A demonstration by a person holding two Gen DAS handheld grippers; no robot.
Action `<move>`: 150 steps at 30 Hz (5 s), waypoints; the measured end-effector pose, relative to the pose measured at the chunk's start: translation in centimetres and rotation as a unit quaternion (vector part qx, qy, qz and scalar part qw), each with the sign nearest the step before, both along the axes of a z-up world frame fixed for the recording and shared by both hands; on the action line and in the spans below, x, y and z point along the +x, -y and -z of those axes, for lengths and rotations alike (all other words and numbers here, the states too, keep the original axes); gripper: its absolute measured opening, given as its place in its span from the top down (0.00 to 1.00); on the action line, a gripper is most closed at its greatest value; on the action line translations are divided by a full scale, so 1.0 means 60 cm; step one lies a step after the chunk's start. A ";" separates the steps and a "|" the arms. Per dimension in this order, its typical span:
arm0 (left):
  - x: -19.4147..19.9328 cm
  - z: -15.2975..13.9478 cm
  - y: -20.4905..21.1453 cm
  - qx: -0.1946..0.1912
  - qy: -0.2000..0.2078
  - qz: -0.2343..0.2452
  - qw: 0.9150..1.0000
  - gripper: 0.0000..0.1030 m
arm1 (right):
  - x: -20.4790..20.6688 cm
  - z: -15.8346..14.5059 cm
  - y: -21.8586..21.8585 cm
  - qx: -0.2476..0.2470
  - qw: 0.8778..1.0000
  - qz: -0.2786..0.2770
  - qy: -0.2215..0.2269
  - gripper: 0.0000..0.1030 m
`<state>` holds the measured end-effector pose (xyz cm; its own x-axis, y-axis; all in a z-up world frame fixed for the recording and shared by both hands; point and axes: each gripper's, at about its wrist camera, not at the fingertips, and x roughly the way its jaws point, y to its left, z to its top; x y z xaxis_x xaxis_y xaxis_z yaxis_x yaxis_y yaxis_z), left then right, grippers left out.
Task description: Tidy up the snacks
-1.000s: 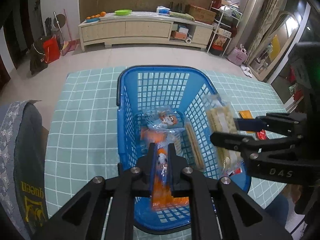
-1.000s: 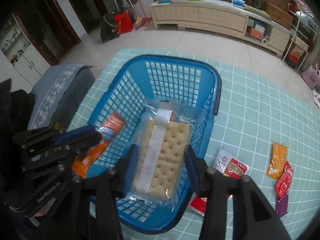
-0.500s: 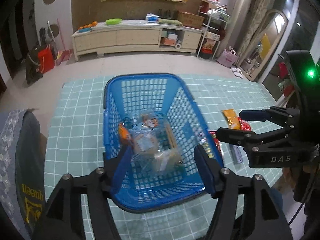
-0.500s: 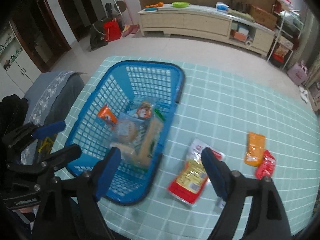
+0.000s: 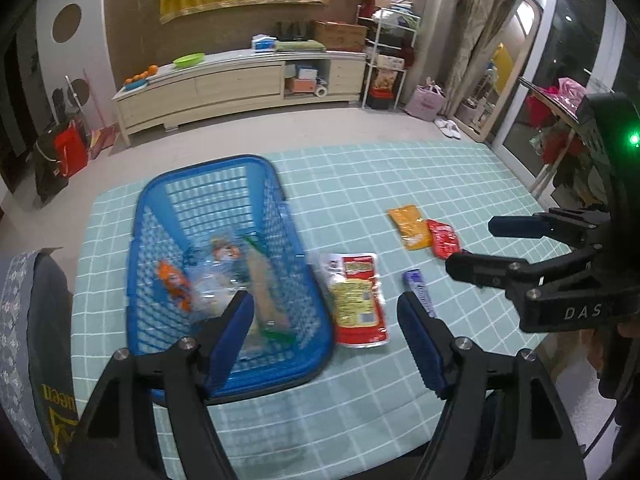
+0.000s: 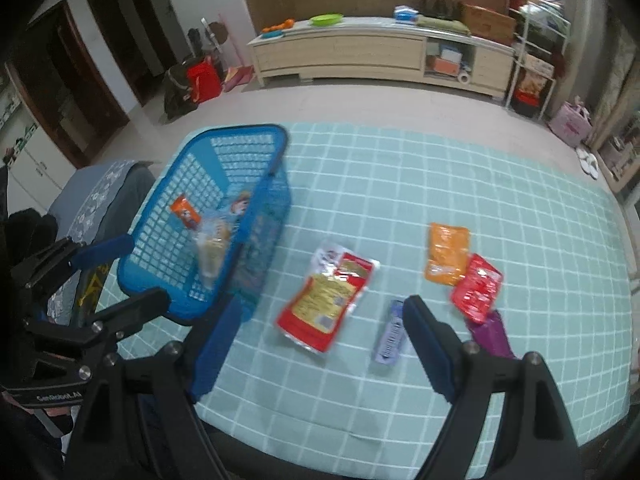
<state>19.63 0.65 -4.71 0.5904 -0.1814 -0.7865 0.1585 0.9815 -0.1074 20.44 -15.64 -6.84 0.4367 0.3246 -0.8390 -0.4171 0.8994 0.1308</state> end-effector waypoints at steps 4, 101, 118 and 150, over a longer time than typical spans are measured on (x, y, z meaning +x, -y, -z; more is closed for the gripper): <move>0.005 0.007 0.035 0.007 0.000 0.010 1.000 0.30 | -0.007 0.001 0.042 0.007 1.000 0.018 0.007 0.17; 0.230 0.344 0.155 0.054 -0.186 -0.011 0.981 0.51 | 0.084 0.254 0.197 0.021 0.991 0.092 -0.098 0.17; 0.185 0.311 0.112 0.029 -0.165 -0.013 0.986 0.69 | 0.117 0.275 0.094 -0.006 0.990 0.050 -0.128 0.34; 0.081 0.187 0.137 -0.003 -0.108 -0.014 0.994 0.70 | 0.012 0.148 0.085 -0.057 0.996 0.029 -0.057 0.77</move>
<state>24.51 -7.59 -15.90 0.4120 -0.1720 -0.8948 0.1035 0.9845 -0.1416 21.18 -20.73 -15.71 0.3516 0.2018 -0.9141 -0.3514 0.9335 0.0709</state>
